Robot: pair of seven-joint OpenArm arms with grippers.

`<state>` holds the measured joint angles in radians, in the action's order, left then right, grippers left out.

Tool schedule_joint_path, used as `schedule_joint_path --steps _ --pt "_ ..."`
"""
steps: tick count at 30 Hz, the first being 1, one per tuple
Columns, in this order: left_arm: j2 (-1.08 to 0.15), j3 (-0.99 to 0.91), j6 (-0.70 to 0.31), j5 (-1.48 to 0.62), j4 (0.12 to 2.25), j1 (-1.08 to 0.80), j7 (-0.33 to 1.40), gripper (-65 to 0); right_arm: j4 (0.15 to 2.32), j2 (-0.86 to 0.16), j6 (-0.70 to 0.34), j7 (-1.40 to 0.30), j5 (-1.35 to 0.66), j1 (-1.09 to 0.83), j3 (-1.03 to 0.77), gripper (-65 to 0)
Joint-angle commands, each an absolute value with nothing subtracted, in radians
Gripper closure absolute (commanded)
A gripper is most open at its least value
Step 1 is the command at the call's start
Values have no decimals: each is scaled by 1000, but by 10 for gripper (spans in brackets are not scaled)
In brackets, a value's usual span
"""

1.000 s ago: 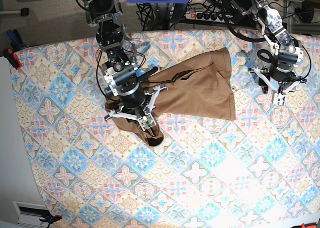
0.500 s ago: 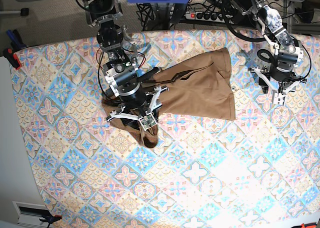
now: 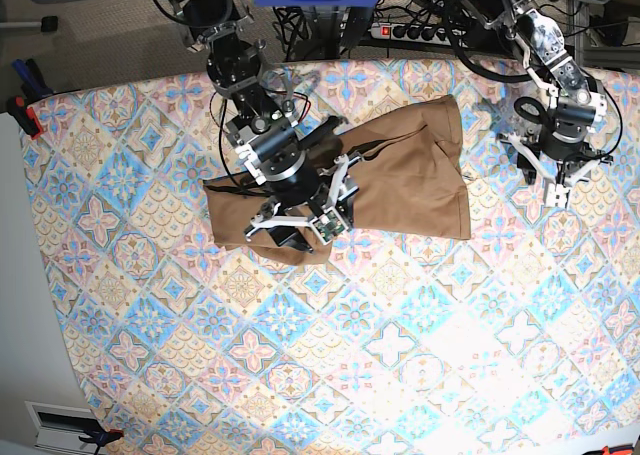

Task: Layout the t-shirt on the table in an organized manner, then fold the t-shirt properly
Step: 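Fold the held strip end with the right gripper toward the strip middle, then lower the folded end onto the strip and hold it with the right gripper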

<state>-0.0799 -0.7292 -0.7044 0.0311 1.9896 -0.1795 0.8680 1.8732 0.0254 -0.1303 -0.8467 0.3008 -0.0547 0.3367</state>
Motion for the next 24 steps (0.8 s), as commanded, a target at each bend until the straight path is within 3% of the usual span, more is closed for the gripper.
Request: schedule_joint_path --steps 1,3,8,15,19,24 --pt "-90 -730 -698 25 2006 -173 851 -264 1905 30 -124 -822 306 -41 334 -340" --pt "-90 -730 -698 25 2006 -173 851 -264 1922 30 -124 -822 306 -41 334 -285" --pt "-90 -731 -698 25 2006 -171 851 -264 1929 30 -124 -822 306 -42 334 0" --pt "-90 -731 -698 25 2006 -173 851 -264 1920 30 -124 -809 303 -33 225 0" --pt "-90 -733 -698 27 2006 -173 851 -264 1916 28 -128 -700 298 -33 130 0" --pt "-90 -731 -698 27 2006 -173 852 -264 1850 28 -226 -661 298 -31 53 0"
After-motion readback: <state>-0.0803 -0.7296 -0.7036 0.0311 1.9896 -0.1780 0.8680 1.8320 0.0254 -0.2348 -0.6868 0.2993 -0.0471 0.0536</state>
